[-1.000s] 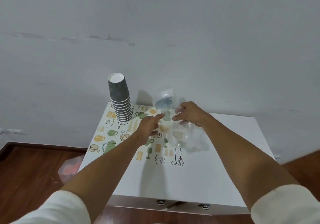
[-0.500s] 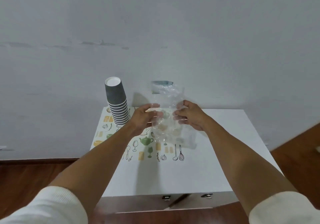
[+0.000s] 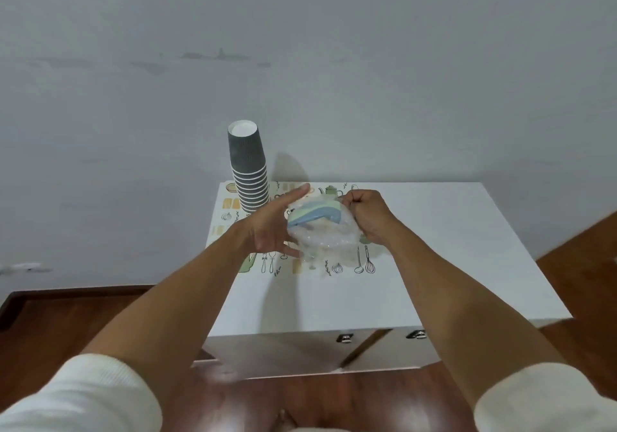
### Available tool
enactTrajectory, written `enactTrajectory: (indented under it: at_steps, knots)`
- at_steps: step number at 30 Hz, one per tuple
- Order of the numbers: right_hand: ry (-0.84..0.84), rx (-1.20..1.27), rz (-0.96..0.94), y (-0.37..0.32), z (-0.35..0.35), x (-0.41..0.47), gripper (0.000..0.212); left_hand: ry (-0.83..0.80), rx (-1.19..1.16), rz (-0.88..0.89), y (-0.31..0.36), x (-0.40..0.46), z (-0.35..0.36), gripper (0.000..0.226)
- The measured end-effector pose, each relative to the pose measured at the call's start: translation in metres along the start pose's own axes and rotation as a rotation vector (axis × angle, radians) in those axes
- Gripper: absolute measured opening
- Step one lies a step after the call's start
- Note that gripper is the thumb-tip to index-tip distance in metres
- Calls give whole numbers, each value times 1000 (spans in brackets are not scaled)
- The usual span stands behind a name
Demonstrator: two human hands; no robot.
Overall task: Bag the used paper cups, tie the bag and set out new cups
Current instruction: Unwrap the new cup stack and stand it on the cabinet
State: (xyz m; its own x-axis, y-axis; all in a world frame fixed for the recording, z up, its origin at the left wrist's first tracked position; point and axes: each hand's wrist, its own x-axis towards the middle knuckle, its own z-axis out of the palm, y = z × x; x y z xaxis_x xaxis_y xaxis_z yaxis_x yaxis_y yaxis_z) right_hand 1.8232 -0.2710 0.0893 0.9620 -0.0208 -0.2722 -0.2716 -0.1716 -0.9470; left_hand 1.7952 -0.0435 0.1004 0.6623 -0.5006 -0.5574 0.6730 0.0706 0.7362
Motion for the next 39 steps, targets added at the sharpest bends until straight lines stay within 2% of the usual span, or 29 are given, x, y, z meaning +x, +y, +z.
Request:
enactTrajectory:
  at_steps: [2, 6, 8, 10, 11, 13, 15, 17, 19, 20, 22, 23, 24, 26, 30, 32, 35, 39]
  knots:
    - [12, 2, -60, 1, 5, -6, 48, 54, 90, 9, -8, -9, 3, 53]
    - [33, 113, -91, 4, 13, -20, 45, 199, 117, 98, -31, -19, 3, 32]
    - [3, 335, -4, 4, 15, -31, 30, 321, 69, 147, -45, -28, 5, 32]
    - [-123, 493, 137, 9, 17, -44, 30, 407, 38, 172, -59, -36, 3, 34]
    - [-217, 471, 195, 12, 20, -50, 38, 433, 8, 186, -67, -41, 1, 35]
    - [-398, 268, 260, 22, 35, -64, 66, 474, -66, 222, -83, -53, -5, 40]
    - [-470, 45, 247, 33, 58, -78, 92, 519, -116, 254, -96, -69, -13, 45]
    - [-466, -18, 214, 36, 83, -87, 92, 585, -132, 292, -106, -87, -24, 45]
    - [-479, 23, 191, 35, 108, -91, 83, 651, -130, 335, -111, -107, -41, 39]
    - [-473, 40, 168, 32, 120, -92, 72, 677, -136, 357, -113, -117, -51, 33]
    - [-438, -2, 105, 22, 153, -95, 33, 724, -164, 379, -116, -138, -77, 22]
    - [-401, -38, 82, 17, 171, -97, 29, 745, -178, 377, -116, -147, -91, 23]
    - [-372, -75, 59, 12, 190, -96, 38, 757, -198, 369, -116, -155, -105, 27]
    - [-334, -143, 22, 5, 236, -97, 45, 746, -243, 331, -115, -174, -140, 29]
    - [-290, -161, 4, 3, 324, -96, 12, 641, -295, 122, -115, -207, -207, 33]
    - [-256, -199, 41, 6, 360, -94, 30, 659, -334, 114, -117, -216, -238, 31]
    - [-219, -186, 162, 18, 407, -96, 16, 695, -258, 106, -131, -222, -280, 25]
    - [-150, -217, 225, 49, 435, -103, 42, 815, -192, 114, -164, -211, -308, 12]
